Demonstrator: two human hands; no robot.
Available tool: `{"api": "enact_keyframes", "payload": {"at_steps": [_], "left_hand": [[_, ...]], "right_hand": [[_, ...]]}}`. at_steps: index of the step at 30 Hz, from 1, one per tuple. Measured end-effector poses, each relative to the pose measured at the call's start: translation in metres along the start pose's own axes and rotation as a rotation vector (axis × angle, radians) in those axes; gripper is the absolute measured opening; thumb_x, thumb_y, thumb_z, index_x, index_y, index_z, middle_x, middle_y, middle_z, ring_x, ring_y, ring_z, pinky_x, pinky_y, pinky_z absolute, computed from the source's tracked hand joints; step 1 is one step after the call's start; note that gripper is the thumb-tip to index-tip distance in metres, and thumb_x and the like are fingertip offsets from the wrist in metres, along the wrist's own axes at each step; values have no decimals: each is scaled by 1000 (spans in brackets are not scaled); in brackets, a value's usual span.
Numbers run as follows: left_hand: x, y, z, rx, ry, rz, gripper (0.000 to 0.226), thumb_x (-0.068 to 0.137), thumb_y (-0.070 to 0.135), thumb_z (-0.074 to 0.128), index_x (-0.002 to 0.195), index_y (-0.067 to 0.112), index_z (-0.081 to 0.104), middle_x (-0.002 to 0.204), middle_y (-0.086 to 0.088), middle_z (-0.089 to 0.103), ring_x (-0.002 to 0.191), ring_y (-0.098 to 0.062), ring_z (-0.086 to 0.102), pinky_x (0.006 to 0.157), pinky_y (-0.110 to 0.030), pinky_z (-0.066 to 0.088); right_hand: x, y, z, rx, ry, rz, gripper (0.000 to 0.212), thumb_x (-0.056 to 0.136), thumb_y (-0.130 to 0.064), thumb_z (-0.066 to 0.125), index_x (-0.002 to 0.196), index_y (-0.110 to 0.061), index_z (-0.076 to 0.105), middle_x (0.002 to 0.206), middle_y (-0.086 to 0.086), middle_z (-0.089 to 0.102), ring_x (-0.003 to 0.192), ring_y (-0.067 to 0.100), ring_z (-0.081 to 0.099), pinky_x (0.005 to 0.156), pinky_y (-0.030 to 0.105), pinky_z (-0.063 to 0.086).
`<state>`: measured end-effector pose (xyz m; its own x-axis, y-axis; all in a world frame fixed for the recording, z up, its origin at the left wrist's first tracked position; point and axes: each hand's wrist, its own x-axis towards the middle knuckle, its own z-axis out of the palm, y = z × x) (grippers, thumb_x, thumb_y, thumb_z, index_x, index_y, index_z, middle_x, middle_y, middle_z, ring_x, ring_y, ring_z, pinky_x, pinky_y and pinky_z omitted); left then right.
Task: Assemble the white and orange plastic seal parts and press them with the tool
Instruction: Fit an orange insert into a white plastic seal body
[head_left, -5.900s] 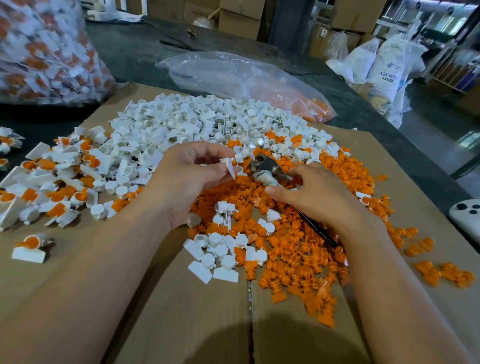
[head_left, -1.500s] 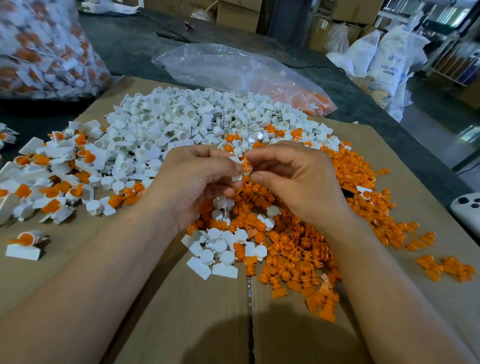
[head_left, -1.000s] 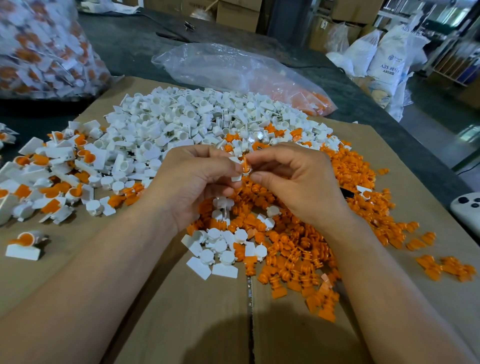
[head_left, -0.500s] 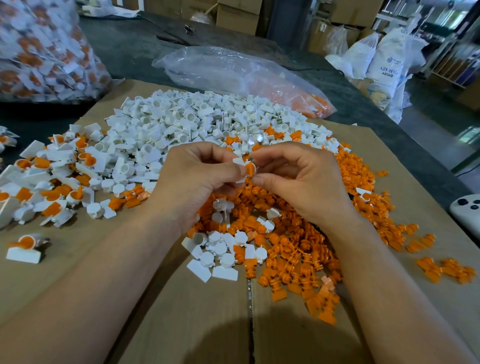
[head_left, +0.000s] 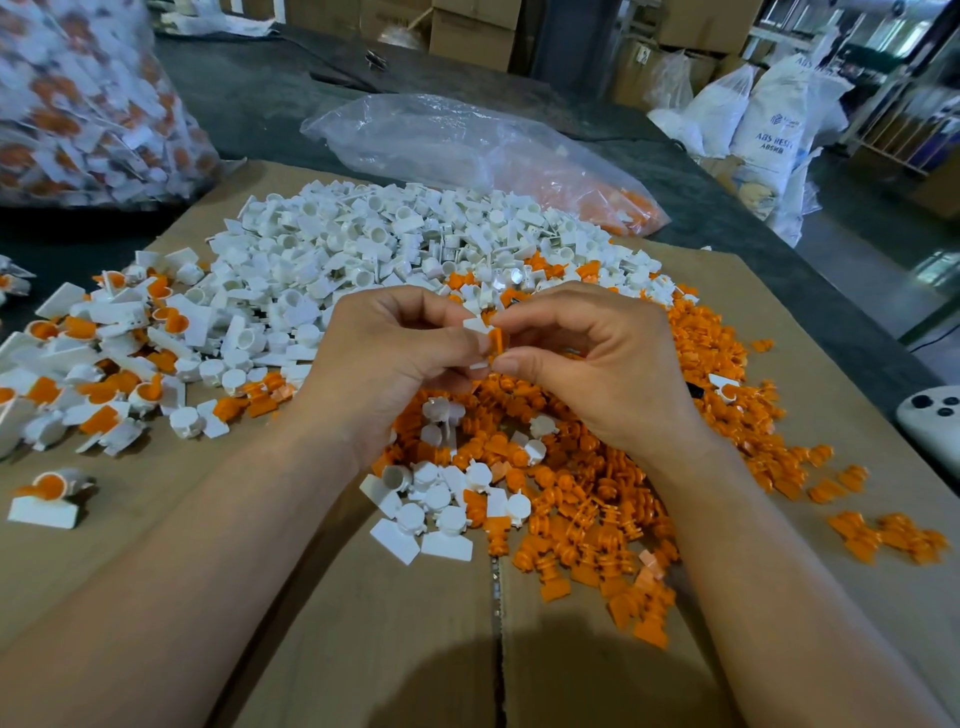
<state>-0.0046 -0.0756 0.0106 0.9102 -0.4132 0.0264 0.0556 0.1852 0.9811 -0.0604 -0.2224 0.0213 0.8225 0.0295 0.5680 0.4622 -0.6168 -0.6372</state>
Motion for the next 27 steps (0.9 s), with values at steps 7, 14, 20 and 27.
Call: {"api": "enact_keyframes", "payload": {"at_steps": [7, 14, 20, 27], "left_hand": [[1, -1, 0, 0, 5, -9, 14, 68, -7, 70, 66, 3, 62, 53, -6, 64, 48, -14, 62, 46, -18, 47], [1, -2, 0, 1, 11, -2, 14, 68, -8, 70, 66, 4, 62, 52, -6, 64, 47, -14, 61, 45, -18, 47], [1, -1, 0, 10, 23, 5, 15, 69, -8, 70, 66, 4, 62, 52, -4, 64, 47, -13, 61, 44, -17, 47], [1, 0, 1, 39, 34, 10, 17, 69, -8, 71, 63, 6, 63, 51, -4, 63, 46, -13, 61, 45, -17, 47]], "right_hand": [[1, 1, 0, -17, -6, -21, 33, 72, -9, 71, 98, -25, 60, 82, -12, 60, 78, 11, 62, 70, 18, 51], [1, 1, -1, -5, -18, -4, 33, 72, -10, 70, 97, -28, 60, 84, -12, 61, 79, 12, 63, 72, 21, 53], [0, 1, -1, 30, -29, 85, 40, 68, -11, 76, 98, -31, 58, 88, -15, 62, 81, 4, 63, 74, 17, 53], [0, 3, -2, 22, -28, 142, 40, 66, -9, 78, 94, -32, 59, 87, -16, 62, 80, 3, 62, 74, 16, 52]]}}
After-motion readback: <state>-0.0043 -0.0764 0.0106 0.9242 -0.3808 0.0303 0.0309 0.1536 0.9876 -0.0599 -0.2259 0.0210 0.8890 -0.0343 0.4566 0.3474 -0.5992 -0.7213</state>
